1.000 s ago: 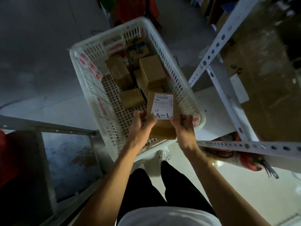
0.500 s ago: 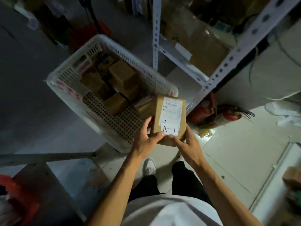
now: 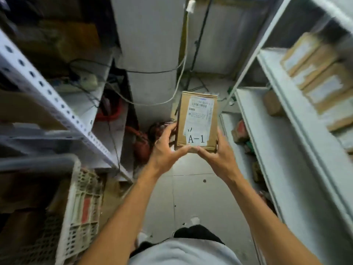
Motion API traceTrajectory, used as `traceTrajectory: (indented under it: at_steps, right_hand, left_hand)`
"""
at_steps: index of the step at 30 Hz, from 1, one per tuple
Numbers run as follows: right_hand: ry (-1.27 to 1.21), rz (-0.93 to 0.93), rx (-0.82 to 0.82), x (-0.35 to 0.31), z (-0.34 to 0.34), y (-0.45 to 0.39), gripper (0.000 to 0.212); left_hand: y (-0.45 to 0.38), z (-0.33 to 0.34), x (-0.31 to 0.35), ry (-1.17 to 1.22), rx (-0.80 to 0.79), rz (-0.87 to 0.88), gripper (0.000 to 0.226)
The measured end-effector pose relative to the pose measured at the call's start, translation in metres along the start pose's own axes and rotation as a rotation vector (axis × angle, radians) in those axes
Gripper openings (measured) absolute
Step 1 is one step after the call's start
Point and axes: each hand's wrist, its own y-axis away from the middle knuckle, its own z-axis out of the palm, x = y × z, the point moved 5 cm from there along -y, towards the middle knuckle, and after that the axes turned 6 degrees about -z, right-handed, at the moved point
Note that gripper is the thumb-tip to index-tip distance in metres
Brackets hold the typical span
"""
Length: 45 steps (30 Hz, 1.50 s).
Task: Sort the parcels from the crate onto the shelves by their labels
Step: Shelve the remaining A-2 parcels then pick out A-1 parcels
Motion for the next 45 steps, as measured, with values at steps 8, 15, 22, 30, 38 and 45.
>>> traceTrajectory:
  at_steps: [8, 15, 22, 30, 38, 45]
  right_hand:
    - [0.203, -0.037, 0.428, -0.008, -0.209, -0.016, 0.085]
    - [0.365, -0.109, 0.750, -0.042, -0.355, 0.023, 0.079]
    - [0.522, -0.092, 1.025, -0.055, -0.447, 0.067, 0.084]
    - [0.625, 0.134, 1.203, 0.001, -0.516, 0.083, 0.080]
    - [0.677, 0.505, 1.266, 0.039, -0.568, 0.077, 0.086]
    - [0.633, 0.598, 1.261, 0.050, -0.591, 0.073, 0.090]
  left_hand:
    - [-0.072, 0.149, 0.177, -0.057, -0.313, 0.520, 0.079]
    - [-0.094, 0.274, 0.284, 0.023, -0.480, 0.751, 0.089]
    - [-0.084, 0.375, 0.363, 0.071, -0.717, 0.892, 0.087]
    - [-0.099, 0.490, 0.398, -0.092, -0.876, 0.912, 0.083]
    - [-0.125, 0.578, 0.426, -0.250, -0.817, 1.007, 0.046]
    - [-0.139, 0.628, 0.447, -0.357, -0.737, 1.045, 0.027]
